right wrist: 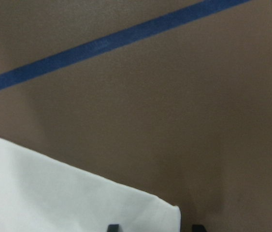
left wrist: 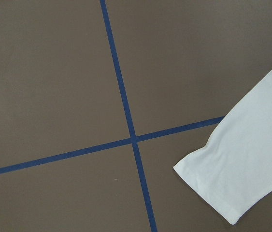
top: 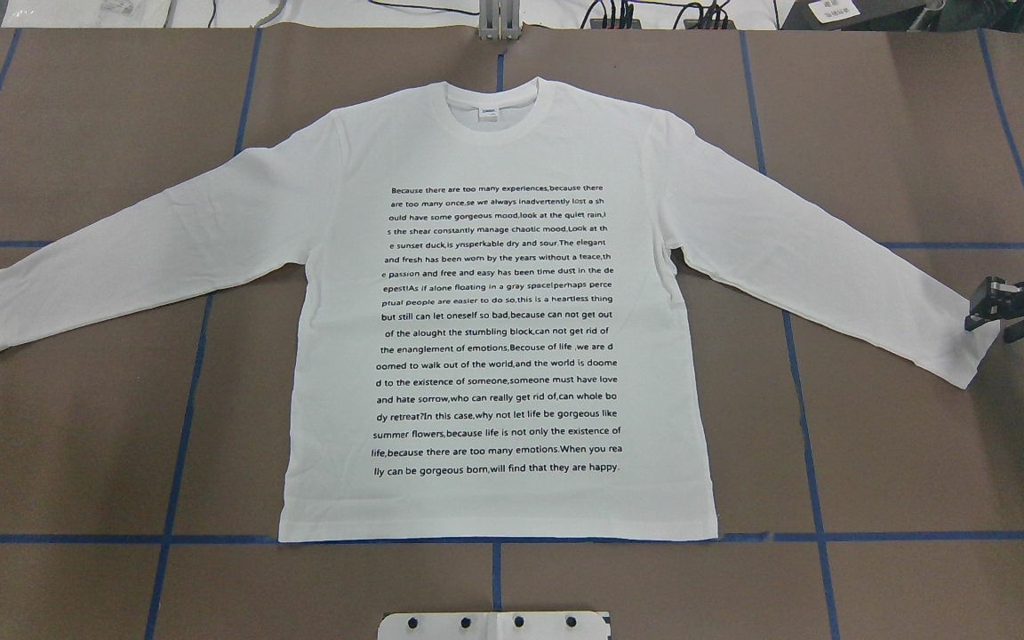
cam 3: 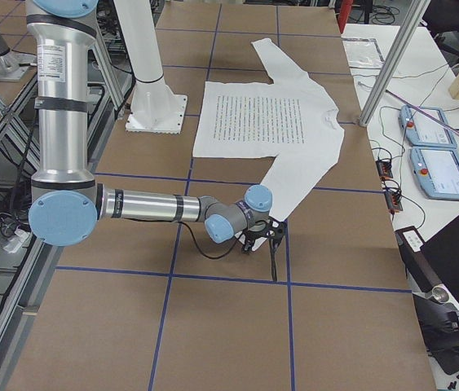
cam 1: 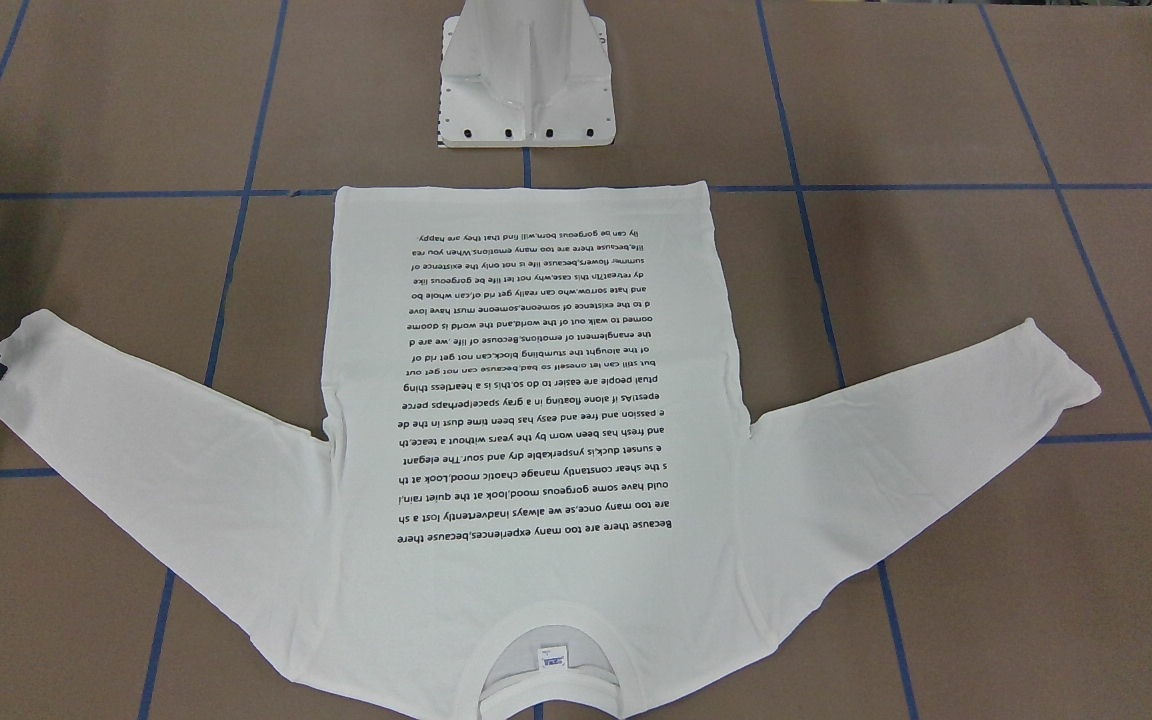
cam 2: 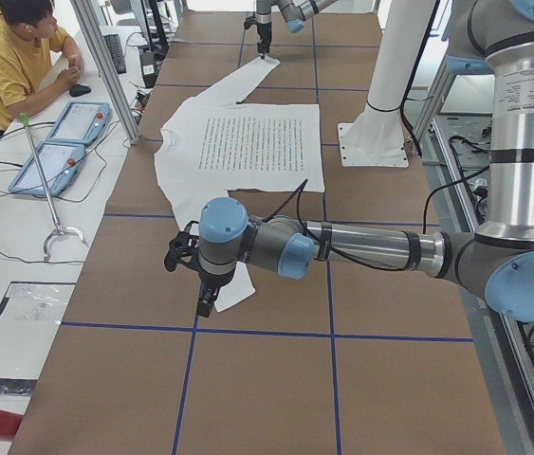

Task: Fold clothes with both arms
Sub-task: 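Move the right gripper to the sleeve cuff nearest it and grasp it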

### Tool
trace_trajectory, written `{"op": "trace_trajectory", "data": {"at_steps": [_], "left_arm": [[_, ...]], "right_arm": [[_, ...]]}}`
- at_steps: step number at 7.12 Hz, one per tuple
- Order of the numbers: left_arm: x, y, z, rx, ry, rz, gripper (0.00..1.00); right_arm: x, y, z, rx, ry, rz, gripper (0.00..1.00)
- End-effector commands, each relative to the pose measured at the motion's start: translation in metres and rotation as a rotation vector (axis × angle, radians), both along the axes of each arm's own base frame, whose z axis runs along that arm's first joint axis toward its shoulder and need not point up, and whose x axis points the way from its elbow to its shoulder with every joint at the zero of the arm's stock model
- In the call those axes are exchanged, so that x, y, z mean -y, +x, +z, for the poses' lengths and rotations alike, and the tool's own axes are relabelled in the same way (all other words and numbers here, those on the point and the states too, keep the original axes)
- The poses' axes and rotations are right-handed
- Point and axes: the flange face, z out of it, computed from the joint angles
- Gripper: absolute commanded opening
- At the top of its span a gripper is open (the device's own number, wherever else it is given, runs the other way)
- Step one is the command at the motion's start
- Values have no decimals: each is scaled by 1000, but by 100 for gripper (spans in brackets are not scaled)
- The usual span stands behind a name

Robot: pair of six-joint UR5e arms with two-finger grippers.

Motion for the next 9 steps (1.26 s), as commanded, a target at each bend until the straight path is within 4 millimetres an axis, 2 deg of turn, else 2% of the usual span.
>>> {"op": "trace_trajectory", "data": {"at_steps": [1, 3, 4, 5, 6, 7, 8, 9], "left_arm": [[0, 0, -1, 0, 2, 0, 100], [0, 1, -2, 0, 3, 1, 100], [1, 0, -2, 0, 6, 0, 100], [1, 1, -3, 0, 8, 1, 100], [1, 1, -4, -2, 9, 2, 100], [0, 0, -3, -1, 9, 1, 100], [0, 0, -4, -6, 10, 3, 100], [0, 3, -4, -27, 6, 11, 100]], "right_arm": [[1, 0, -9, 13, 14, 1, 0], [-1, 4, -45, 47, 29, -3, 0], [7, 14, -81, 86, 22, 10, 0], [9, 19, -137, 107, 24, 17, 0], [34, 4, -202, 116, 9, 42, 0], [56, -43, -267, 150, -24, 63, 0], [69, -103, -327, 176, -58, 79, 0], [99, -148, -387, 193, -86, 158, 0]]}}
